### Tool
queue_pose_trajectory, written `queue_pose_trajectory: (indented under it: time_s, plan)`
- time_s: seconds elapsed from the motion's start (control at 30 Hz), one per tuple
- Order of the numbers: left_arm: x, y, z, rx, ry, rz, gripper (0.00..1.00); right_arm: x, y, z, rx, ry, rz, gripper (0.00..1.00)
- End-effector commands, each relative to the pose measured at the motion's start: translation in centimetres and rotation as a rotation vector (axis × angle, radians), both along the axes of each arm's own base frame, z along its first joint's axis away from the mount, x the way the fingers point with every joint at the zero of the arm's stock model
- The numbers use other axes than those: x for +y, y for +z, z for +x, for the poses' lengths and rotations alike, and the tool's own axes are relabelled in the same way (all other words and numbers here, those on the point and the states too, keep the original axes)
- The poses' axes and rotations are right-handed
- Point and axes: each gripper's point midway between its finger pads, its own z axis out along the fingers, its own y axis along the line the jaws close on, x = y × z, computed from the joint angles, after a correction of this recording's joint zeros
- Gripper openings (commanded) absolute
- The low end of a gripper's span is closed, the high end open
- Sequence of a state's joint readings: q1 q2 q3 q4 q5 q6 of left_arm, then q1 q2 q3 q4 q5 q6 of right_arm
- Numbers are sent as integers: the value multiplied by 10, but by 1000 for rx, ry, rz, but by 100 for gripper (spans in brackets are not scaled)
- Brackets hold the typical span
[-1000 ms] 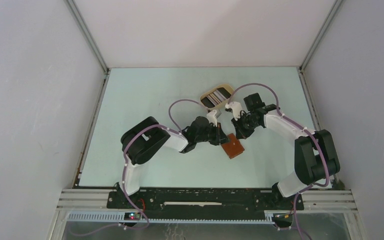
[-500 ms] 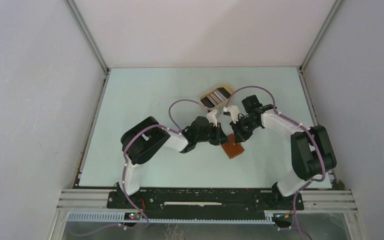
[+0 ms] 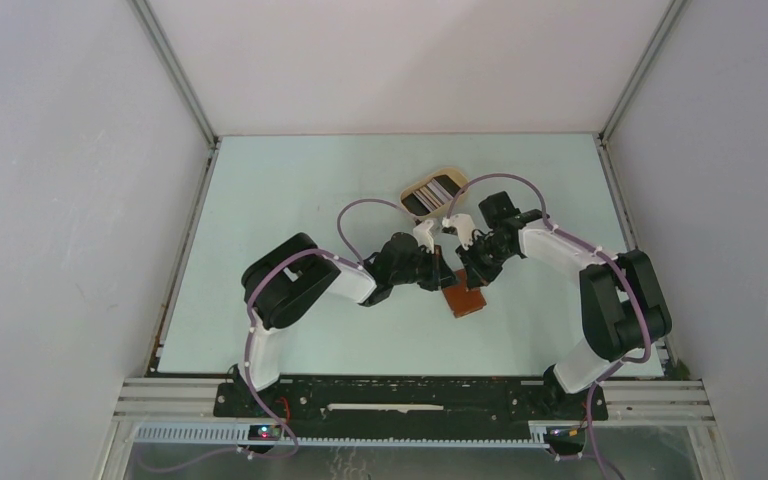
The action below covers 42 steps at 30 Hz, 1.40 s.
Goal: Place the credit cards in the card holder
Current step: Close the card holder at the center of the board.
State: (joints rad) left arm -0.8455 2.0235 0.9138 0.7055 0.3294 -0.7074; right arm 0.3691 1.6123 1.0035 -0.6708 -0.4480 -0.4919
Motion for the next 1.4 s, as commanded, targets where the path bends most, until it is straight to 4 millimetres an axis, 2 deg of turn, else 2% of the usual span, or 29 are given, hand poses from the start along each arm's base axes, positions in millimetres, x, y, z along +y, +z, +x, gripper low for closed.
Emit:
queue_pose_trajectory:
  time_s: [0.0, 0.73, 1.03, 1.37]
  plan:
    - [-3, 6, 4, -6, -7, -18, 0, 8, 12, 9, -36, 2, 25, 0]
    - [-1, 14, 5, -25, 0, -51, 0, 15, -1, 6, -6, 2, 4, 0]
    - [18, 33, 3, -106, 39, -59, 2, 17, -4, 4, 10, 8, 7, 0]
    - [29, 34, -3, -118, 55, -59, 2, 17, -10, -1, 29, 24, -11, 0]
